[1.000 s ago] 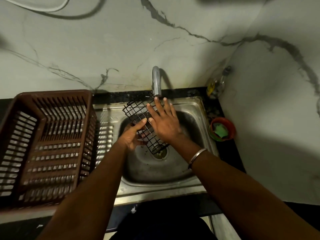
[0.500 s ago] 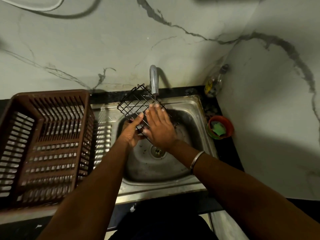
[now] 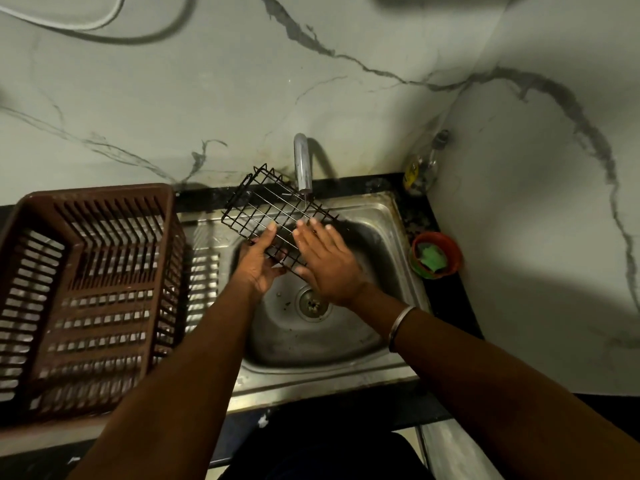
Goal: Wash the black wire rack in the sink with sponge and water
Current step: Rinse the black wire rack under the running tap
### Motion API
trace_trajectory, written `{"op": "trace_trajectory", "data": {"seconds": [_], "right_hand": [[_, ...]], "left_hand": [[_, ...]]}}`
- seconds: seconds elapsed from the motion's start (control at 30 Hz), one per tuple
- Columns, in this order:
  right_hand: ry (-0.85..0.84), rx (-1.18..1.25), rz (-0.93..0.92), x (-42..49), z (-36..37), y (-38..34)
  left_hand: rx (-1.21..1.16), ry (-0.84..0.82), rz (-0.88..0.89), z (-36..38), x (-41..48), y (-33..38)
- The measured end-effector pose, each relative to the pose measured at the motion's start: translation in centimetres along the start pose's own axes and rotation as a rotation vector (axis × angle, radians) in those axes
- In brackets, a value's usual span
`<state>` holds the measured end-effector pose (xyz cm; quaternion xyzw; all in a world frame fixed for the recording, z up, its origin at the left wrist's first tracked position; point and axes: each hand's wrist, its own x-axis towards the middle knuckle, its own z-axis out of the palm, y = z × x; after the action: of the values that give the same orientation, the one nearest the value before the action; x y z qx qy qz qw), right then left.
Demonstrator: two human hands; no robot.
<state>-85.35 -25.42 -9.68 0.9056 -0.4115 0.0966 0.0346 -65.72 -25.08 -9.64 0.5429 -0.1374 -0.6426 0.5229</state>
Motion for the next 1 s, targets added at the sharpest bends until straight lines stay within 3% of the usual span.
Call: {"op": "trace_trajectory", "data": {"seconds": [0.07, 0.2, 0.3, 0.4, 0.5, 0.6, 0.73, 0.83, 0.93, 1.0], "right_hand": [[0.001, -0.006, 0.133, 0.2, -0.4, 0.2], [-0.031, -0.034, -0.041, -0.5, 0.4, 0.4], [0.03, -0.012, 0.098, -0.8, 0.4, 0.4], [0.009, -0.019, 0.037, -1.2, 0.9, 0.5], [-0.013, -0.002, 0.199, -0.5, 0.3, 1.2], [-0.064, -0.027, 0.116, 0.5, 0.1, 0.8], [-0.081, 0.04, 0.287, 2.1, -0.4, 0.0], [-0.13, -0.02, 0.218, 2.8, -0.6, -0.1], [-0.128, 0.033, 0.357, 4.1, -1.8, 0.6], [-0.134, 0.045, 0.342, 4.9, -2.2, 0.6]], "left_hand": [[-0.011, 0.01, 0.021, -0.1, 0.1, 0.0], [-0.02, -0.003, 0.032, -0.5, 0.1, -0.6], [-0.047, 0.017, 0.04, -0.5, 0.2, -0.6], [-0.049, 0.007, 0.039, -0.8, -0.1, -0.8], [-0.047, 0.026, 0.033, -1.4, -0.4, -1.3], [-0.055, -0.006, -0.012, -1.4, -0.9, -2.1], [-0.123, 0.04, -0.032, -1.1, -1.0, -3.3], [-0.119, 0.011, -0.042, -0.9, -1.3, -3.5], [-0.122, 0.012, -0.044, -0.7, -1.5, -3.3], [-0.12, -0.003, -0.064, -0.8, -1.5, -3.2]]}}
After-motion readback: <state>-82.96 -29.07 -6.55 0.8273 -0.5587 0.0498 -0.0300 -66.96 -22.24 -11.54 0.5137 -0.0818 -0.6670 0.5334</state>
